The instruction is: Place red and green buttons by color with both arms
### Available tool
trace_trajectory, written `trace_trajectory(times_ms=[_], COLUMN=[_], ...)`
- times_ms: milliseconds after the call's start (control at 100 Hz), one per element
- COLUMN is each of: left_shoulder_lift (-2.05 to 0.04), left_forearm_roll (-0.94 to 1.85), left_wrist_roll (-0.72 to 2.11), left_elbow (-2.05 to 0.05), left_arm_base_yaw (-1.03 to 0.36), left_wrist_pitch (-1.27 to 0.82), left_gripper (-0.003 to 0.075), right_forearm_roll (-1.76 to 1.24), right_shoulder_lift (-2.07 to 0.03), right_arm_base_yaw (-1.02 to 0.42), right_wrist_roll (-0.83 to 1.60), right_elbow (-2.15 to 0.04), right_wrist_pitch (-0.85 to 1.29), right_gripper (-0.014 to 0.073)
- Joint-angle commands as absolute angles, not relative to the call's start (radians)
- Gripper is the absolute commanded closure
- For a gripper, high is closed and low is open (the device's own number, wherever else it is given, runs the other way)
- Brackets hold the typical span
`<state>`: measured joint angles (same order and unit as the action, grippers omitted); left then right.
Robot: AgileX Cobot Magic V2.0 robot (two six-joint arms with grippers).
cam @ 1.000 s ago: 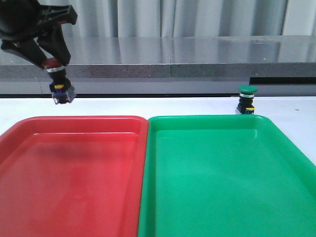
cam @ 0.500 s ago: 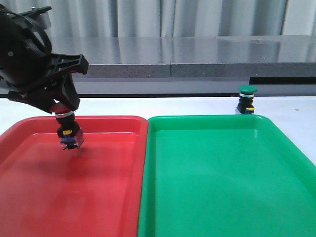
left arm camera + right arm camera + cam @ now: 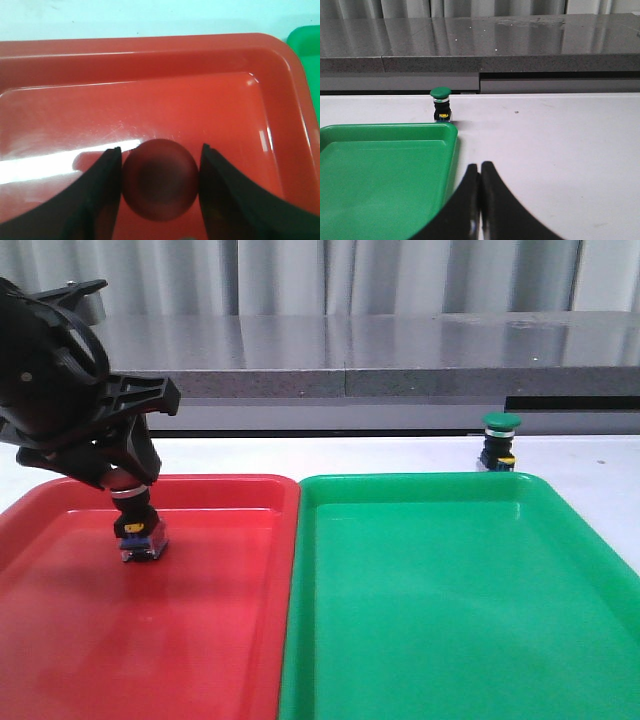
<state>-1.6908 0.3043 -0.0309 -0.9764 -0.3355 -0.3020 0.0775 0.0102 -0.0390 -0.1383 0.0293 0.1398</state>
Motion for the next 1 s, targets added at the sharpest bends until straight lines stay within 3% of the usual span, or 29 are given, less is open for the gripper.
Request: trace_trajectory(times_ms=[0, 120, 280, 350, 690, 990], left_shoulder_lift=[-1.665, -1.665, -1.662, -1.655, -1.517, -1.279], left_forearm_roll=[0.316, 0.316, 0.316, 0.316, 0.291, 0.219], left_wrist_roll=[-0.036, -0.035, -0.035, -0.035, -0.032, -0.032], left_elbow=[-1.001, -1.001, -1.001, -1.003, -1.011, -0.973], left_arm_base_yaw=[-0.344, -0.344, -0.344, -0.344, -0.333, -0.221], left_wrist_pitch=[-0.263, -0.267, -0.267, -0.267, -0.254, -0.202], left_gripper=[0.0528, 0.0453, 0.0169, 0.0096, 0.0080, 0.0080], right_forearm_roll=[0.079, 0.079, 0.079, 0.079, 0.079, 0.079], right_shoulder_lift=[0.029, 0.029, 0.029, 0.029, 0.029, 0.029], right_arm_base_yaw=[-0.032, -0.032, -0.032, -0.032, -0.032, -0.032], right_wrist_roll=[-0.127, -0.127, -0.127, -0.127, -0.127, -0.127], right_elbow=[0.013, 0.013, 0.013, 0.013, 0.013, 0.013], right_wrist_pitch=[0.059, 0.059, 0.059, 0.059, 0.059, 0.059], right_gripper=[0.0654, 0.0654, 0.0654, 0.0654, 0.0654, 0.0654])
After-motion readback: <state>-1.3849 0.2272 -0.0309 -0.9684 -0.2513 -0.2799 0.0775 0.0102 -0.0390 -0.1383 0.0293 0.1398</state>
